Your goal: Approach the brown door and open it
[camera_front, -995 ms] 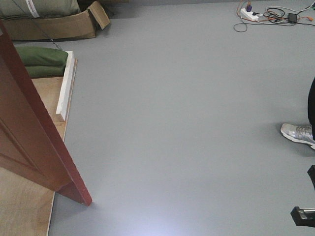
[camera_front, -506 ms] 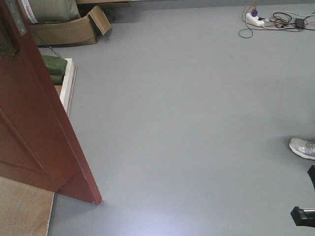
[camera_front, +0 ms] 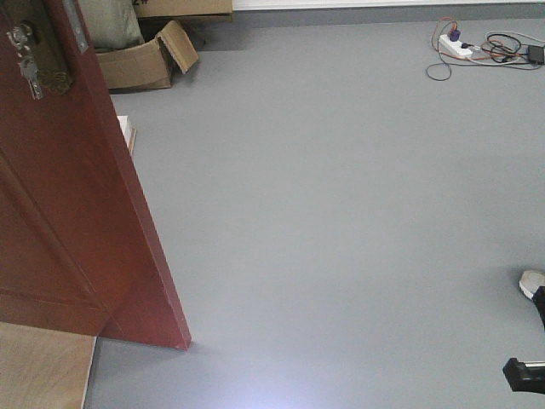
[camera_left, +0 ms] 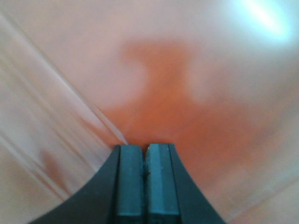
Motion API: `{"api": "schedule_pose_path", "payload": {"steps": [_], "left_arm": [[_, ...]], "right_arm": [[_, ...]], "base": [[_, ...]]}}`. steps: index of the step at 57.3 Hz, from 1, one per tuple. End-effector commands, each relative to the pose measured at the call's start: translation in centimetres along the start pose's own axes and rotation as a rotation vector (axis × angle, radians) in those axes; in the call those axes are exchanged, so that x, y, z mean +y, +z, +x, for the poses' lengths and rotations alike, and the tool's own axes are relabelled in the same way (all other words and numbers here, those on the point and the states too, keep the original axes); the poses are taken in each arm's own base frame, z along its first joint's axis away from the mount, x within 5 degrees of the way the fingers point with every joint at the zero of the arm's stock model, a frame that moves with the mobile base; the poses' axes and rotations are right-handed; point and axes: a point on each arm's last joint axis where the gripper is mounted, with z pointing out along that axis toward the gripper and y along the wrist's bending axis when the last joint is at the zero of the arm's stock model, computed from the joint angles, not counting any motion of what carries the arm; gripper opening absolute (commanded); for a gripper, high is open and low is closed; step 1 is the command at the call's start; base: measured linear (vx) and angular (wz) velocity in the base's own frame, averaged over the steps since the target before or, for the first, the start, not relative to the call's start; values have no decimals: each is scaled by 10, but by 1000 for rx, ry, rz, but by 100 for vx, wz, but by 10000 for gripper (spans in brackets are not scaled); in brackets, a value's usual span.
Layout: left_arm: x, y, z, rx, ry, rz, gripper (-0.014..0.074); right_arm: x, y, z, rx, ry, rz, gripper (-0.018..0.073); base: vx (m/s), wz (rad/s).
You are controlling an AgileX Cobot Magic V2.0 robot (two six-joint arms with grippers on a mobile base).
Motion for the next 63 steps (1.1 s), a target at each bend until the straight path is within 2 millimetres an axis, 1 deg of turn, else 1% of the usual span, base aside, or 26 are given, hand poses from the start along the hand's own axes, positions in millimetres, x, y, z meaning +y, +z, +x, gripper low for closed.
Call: {"api": "schedule_pose_path", "payload": {"steps": [1, 35, 63], "left_arm": [[-31, -13, -10, -54, -3, 76, -3], [-31, -13, -10, -54, -3, 76, -3], [-31, -13, -10, -54, -3, 76, -3]], "right_arm": [[0, -1, -6, -87, -6, 6, 0], [0, -1, -6, -87, -6, 6, 0], [0, -1, -6, -87, -6, 6, 0]], "base": [[22, 2], [18, 3], [5, 1]]}}
